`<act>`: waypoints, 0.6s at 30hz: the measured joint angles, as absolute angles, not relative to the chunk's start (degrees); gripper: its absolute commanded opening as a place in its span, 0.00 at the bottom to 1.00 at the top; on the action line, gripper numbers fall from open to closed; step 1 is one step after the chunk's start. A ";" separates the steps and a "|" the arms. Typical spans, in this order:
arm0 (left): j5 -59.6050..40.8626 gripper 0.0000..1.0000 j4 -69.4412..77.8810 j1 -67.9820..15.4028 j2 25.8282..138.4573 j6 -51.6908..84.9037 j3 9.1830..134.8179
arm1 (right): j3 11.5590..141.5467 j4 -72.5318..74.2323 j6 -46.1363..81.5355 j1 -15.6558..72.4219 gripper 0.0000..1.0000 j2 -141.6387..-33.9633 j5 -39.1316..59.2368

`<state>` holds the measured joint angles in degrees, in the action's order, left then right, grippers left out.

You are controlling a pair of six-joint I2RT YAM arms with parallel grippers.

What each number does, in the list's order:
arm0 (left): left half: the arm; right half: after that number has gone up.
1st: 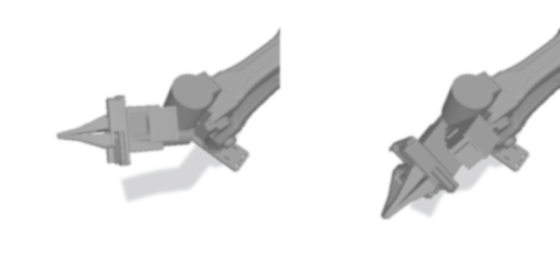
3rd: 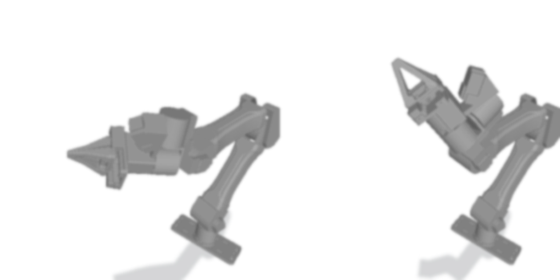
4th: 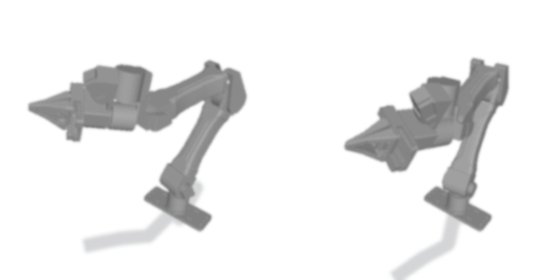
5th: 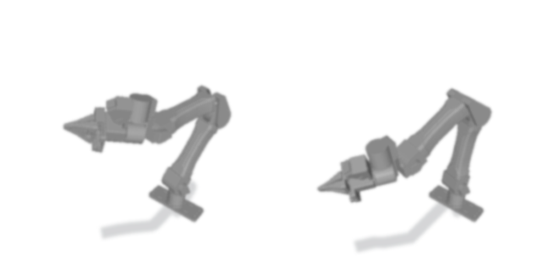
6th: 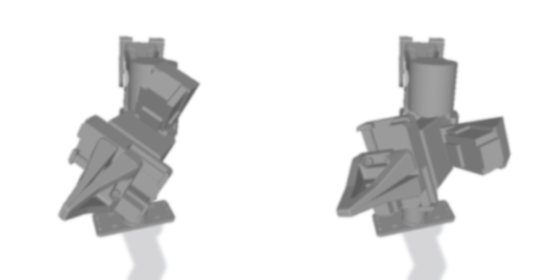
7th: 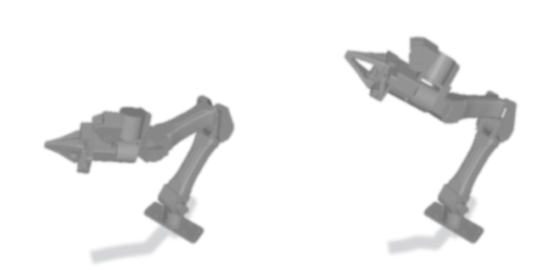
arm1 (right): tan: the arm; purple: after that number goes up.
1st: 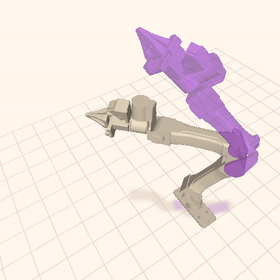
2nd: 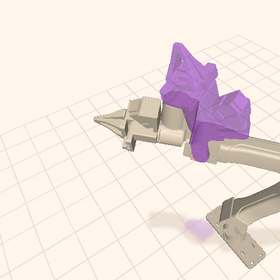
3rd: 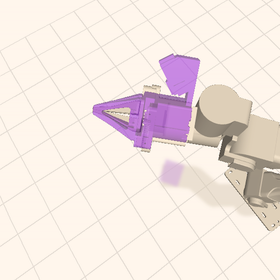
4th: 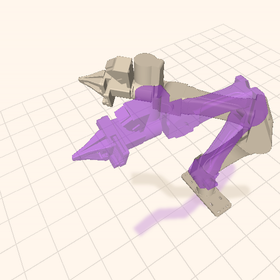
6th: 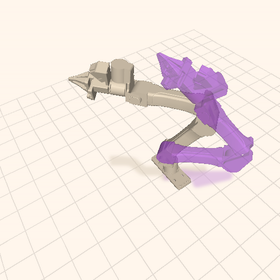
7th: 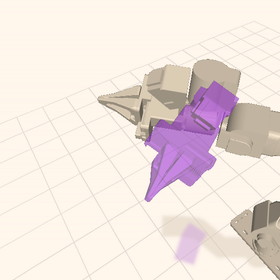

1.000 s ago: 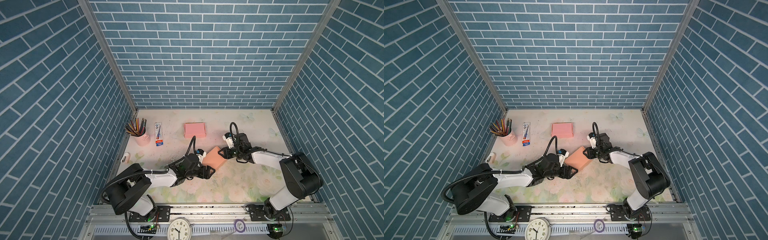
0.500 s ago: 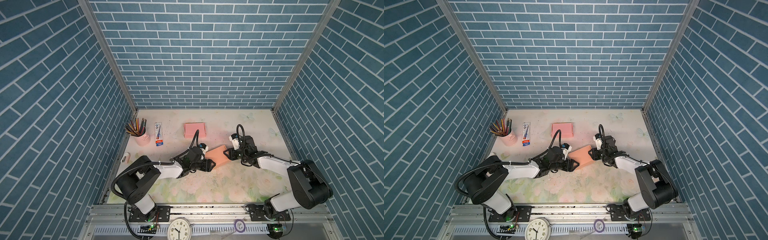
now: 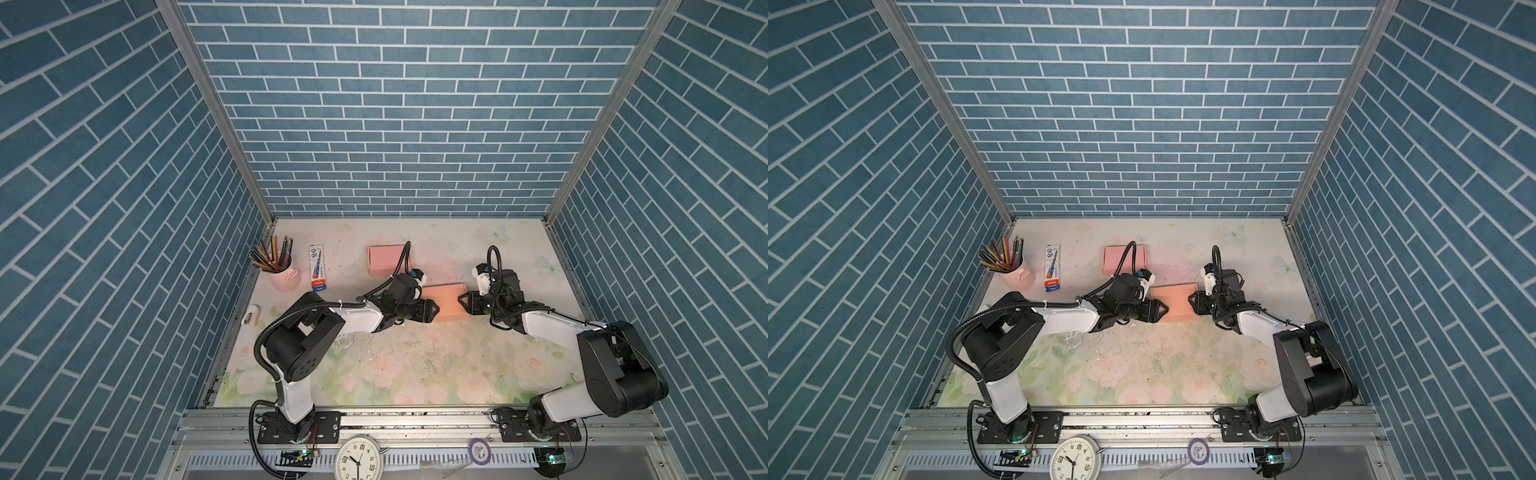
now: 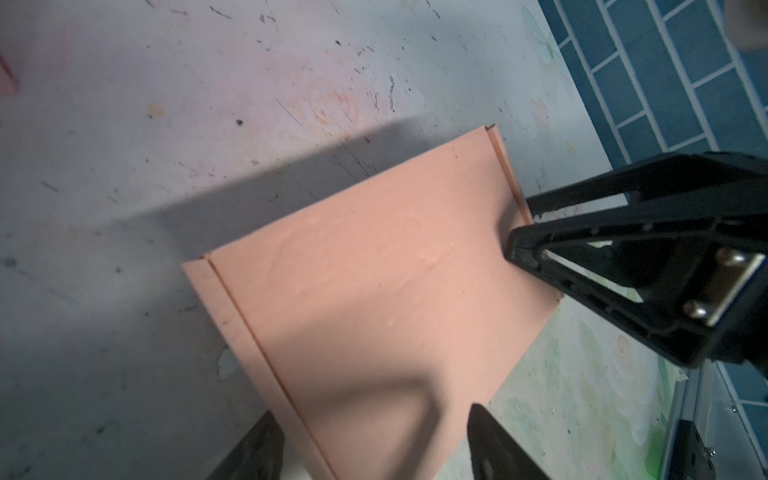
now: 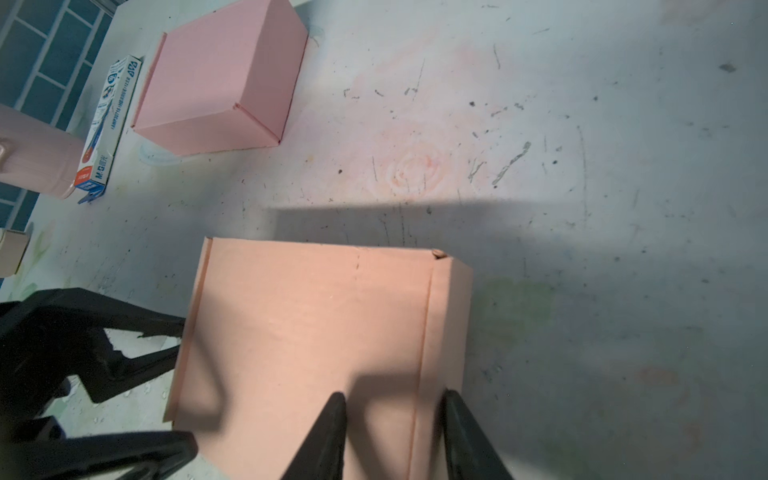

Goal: Fold the paper box
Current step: 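Slide the peach box with both grippers toward the pink box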

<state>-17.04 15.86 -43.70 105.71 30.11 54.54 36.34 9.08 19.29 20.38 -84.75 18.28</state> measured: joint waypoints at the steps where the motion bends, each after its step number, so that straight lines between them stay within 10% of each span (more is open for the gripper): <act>1: -16.84 0.70 15.35 -43.55 106.50 29.85 55.75 | 36.56 9.06 19.33 20.05 0.38 -85.27 18.28; 18: -16.51 0.70 12.51 -39.38 119.02 26.11 72.71 | 46.85 9.45 20.56 15.94 0.38 -95.94 18.70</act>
